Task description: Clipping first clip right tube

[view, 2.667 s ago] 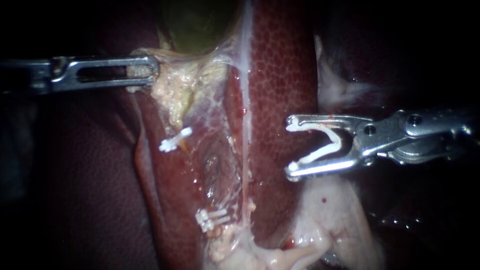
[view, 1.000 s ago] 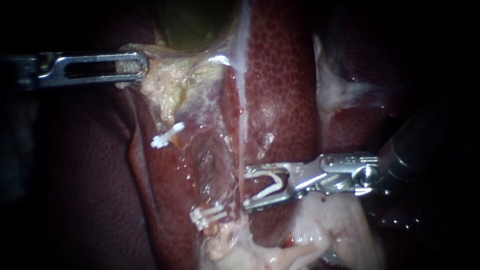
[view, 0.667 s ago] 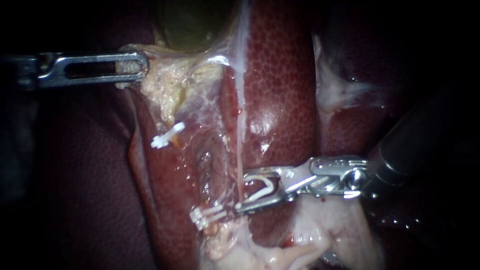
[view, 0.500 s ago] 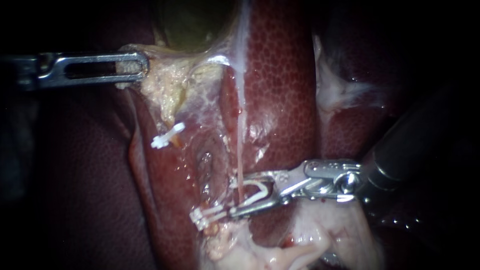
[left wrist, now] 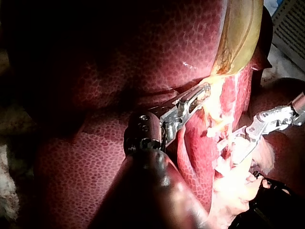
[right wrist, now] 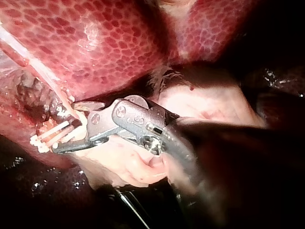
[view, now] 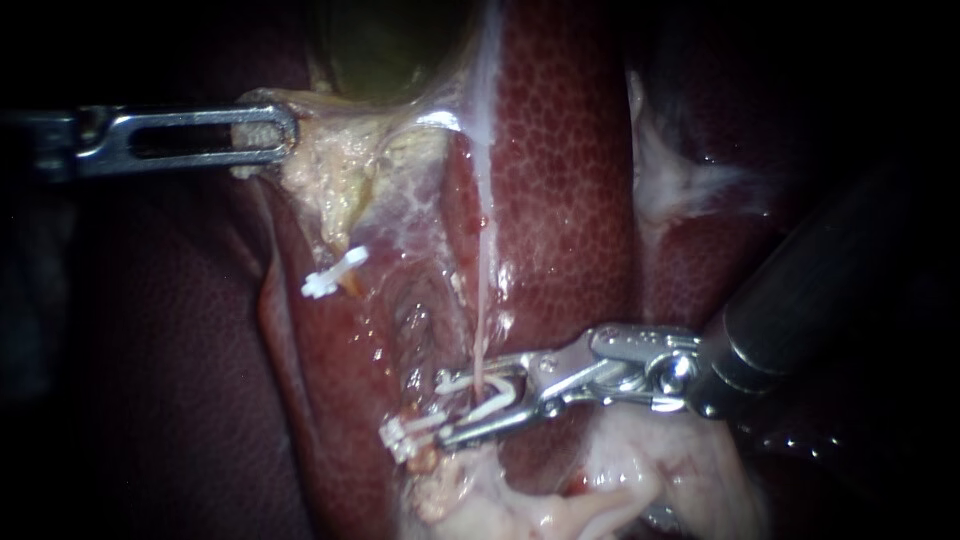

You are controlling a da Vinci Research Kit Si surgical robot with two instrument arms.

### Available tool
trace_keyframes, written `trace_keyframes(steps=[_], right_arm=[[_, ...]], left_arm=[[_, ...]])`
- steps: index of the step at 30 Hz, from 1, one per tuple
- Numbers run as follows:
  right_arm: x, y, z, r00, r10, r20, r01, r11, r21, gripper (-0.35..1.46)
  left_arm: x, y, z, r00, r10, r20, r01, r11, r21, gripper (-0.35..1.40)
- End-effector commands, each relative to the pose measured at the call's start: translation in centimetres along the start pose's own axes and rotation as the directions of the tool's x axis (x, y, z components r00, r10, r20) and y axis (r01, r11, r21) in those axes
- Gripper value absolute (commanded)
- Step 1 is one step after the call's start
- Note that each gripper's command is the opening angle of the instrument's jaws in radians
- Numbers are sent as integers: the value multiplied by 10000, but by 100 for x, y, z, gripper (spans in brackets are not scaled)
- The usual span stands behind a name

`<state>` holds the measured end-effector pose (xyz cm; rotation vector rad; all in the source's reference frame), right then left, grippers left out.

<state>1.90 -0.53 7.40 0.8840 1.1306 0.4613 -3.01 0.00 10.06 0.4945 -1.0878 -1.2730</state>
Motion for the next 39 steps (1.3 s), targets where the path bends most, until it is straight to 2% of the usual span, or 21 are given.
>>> trace_keyframes(steps=[1,9,12,19,39], right_arm=[[0,0,-2,10000,-9,9,9,10000,9,34],[-2,3,-8,9995,328,24,-328,9994,68,-12],[-2,6,-10,9990,443,27,-443,9990,80,-35],[-3,8,-15,9953,967,94,-968,9952,109,-35],[-3,6,-16,9943,1054,188,-1057,9943,168,-35]], left_arm=[[0,0,0,10000,-1,1,1,10000,-1,-33],[0,0,0,10000,-1,2,1,10000,-2,-33],[0,0,0,10000,-1,2,1,10000,-2,-33],[0,-1,-1,10000,-2,4,2,10000,-6,-33],[0,-1,-1,10000,-3,6,3,10000,-8,-33]])
